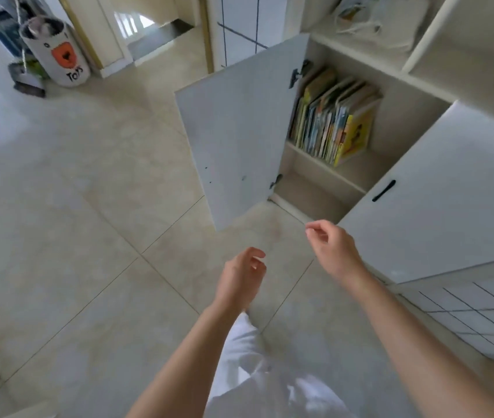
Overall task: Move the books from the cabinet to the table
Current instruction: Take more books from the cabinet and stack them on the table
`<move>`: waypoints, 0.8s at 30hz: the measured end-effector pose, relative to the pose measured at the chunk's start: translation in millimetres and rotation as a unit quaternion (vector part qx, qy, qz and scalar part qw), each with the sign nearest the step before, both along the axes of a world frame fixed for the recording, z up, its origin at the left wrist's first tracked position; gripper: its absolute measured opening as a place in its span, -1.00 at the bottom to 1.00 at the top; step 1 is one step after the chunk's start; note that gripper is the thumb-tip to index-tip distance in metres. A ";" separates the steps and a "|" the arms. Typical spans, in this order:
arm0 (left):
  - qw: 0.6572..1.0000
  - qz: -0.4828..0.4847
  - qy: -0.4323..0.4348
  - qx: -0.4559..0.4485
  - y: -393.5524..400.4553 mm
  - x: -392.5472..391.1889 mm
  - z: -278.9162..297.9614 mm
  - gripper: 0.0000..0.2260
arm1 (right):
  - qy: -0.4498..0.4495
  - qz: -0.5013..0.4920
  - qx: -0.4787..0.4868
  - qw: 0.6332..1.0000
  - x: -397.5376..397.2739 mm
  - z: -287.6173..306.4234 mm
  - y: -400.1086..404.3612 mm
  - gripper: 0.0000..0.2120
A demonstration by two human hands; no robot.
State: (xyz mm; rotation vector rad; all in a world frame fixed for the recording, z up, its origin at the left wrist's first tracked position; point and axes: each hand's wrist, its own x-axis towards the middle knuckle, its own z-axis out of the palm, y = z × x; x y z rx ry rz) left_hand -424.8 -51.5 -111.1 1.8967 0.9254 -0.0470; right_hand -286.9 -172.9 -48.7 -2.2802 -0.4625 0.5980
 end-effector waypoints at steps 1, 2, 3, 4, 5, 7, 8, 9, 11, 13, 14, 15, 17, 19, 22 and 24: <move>1.000 -0.020 0.005 -0.004 6.1 19.6 -2.1 -0.78 | -0.008 -0.012 -0.001 1.000 20.0 3.9 1.6 -0.80; 0.999 -0.038 0.007 -0.008 11.9 35.2 -3.3 -0.78 | -0.015 -0.018 -0.003 1.000 37.0 7.3 3.6 -0.79; 0.998 -0.057 0.004 -0.010 18.8 55.6 -4.8 -0.79 | -0.020 -0.026 -0.003 0.999 58.1 10.3 7.6 -0.79; 0.997 -0.074 0.004 -0.009 25.1 75.0 -5.7 -0.80 | -0.023 -0.031 -0.002 0.999 78.8 13.8 12.7 -0.78; 0.996 -0.088 0.004 -0.005 31.8 95.1 -7.5 -0.80 | -0.024 -0.040 -0.002 0.999 100.2 16.5 19.4 -0.77; 0.994 -0.111 0.007 -0.002 45.2 134.8 -9.7 -0.80 | -0.021 -0.057 -0.003 0.998 140.1 21.4 36.4 -0.76; 0.993 -0.122 0.008 -0.004 50.6 149.4 -9.6 -0.79 | -0.020 -0.055 -0.002 0.998 153.9 23.9 45.1 -0.76; 0.991 -0.132 0.008 -0.008 56.8 166.2 -9.6 -0.79 | -0.021 -0.053 -0.001 0.998 169.4 25.1 54.1 -0.76; 0.988 -0.151 0.012 -0.014 74.7 216.7 -13.1 -0.79 | -0.018 -0.066 -0.004 0.998 212.2 25.2 73.4 -0.76; 0.988 -0.155 0.011 -0.014 90.0 259.8 -11.0 -0.79 | -0.016 -0.085 -0.010 0.996 246.3 26.1 84.9 -0.75; 0.987 -0.161 0.004 -0.014 96.2 281.0 -10.1 -0.79 | -0.013 -0.096 -0.013 0.995 263.0 26.2 87.8 -0.74; 0.985 -0.169 -0.005 -0.013 100.3 296.4 -7.8 -0.79 | -0.011 -0.102 -0.016 0.995 274.7 26.2 88.6 -0.73; 0.981 -0.194 -0.012 -0.014 107.0 333.2 -10.3 -0.78 | 0.005 -0.117 -0.025 0.993 303.0 20.0 89.3 -0.72; 0.979 -0.203 -0.018 -0.014 110.7 362.1 -19.6 -0.79 | 0.025 -0.125 -0.031 0.991 325.6 9.6 90.9 -0.71; 0.978 -0.206 -0.029 -0.016 112.8 395.6 -40.5 -0.79 | 0.039 -0.127 -0.036 0.990 355.7 -11.0 93.0 -0.73; 0.979 -0.200 -0.036 -0.015 112.1 414.9 -57.8 -0.78 | 0.049 -0.133 -0.042 0.989 374.0 -27.5 94.9 -0.74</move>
